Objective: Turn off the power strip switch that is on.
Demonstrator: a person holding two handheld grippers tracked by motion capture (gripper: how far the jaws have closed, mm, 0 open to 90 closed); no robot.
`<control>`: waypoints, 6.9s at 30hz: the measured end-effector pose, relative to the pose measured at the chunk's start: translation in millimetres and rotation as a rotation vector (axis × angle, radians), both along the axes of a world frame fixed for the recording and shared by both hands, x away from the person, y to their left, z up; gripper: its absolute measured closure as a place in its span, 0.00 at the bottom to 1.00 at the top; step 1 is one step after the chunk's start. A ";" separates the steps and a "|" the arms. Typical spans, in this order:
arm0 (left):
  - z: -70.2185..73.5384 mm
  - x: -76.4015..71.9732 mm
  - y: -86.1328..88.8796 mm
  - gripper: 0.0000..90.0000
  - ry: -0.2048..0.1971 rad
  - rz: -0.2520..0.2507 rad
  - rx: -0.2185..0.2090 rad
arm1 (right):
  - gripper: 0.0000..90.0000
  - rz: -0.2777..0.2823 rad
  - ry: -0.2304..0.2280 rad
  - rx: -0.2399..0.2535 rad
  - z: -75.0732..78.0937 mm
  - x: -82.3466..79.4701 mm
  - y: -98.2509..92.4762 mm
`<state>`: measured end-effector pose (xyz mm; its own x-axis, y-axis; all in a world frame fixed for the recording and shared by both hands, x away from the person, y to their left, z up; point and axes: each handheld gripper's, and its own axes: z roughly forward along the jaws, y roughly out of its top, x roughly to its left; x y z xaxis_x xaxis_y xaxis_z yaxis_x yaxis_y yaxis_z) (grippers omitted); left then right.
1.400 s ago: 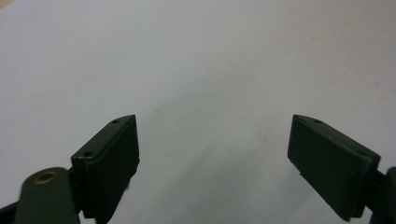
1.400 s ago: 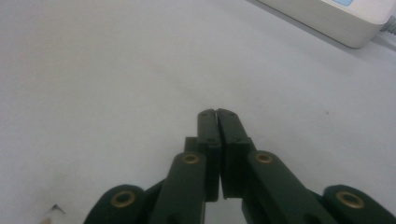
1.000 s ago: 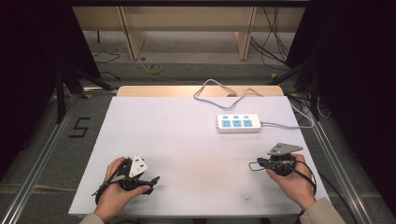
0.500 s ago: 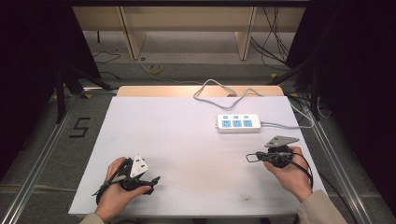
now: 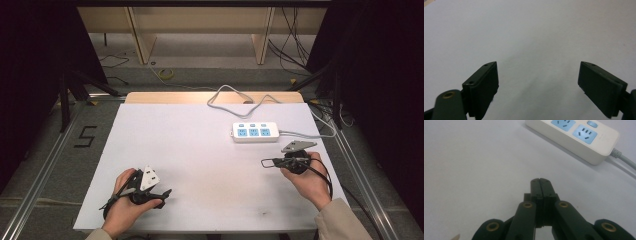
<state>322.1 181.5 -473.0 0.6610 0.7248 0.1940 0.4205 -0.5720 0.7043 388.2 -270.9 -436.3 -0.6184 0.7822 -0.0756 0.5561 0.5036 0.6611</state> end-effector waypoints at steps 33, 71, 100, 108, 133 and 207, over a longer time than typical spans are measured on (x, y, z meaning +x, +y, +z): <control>-0.4 0.1 -1.6 0.18 -0.006 -0.004 0.006 | 1.00 -0.036 0.001 -0.033 9.2 35.3 1.6; -0.9 -0.4 -1.9 0.18 -0.006 -0.006 0.008 | 1.00 -0.084 0.006 -0.063 15.6 74.3 0.5; -1.5 -0.7 -1.4 0.18 -0.007 -0.003 0.010 | 1.00 -0.102 0.015 -0.084 16.3 99.7 4.6; -1.8 -0.8 -1.6 0.18 -0.006 -0.005 0.009 | 1.00 -0.108 0.021 -0.086 15.4 106.4 5.2; -2.4 -0.7 -1.8 0.18 -0.004 -0.005 0.012 | 1.00 -0.131 0.039 -0.098 12.2 125.8 6.0; -2.8 -1.4 -1.6 0.18 -0.006 -0.006 0.013 | 1.00 -0.153 0.087 -0.105 3.4 169.9 20.8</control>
<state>320.8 179.9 -475.8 0.6642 0.7182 0.2076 0.4126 -0.5837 0.6993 558.1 -250.1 -432.9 -0.5004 0.8584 -0.1131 0.6844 0.4722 0.5556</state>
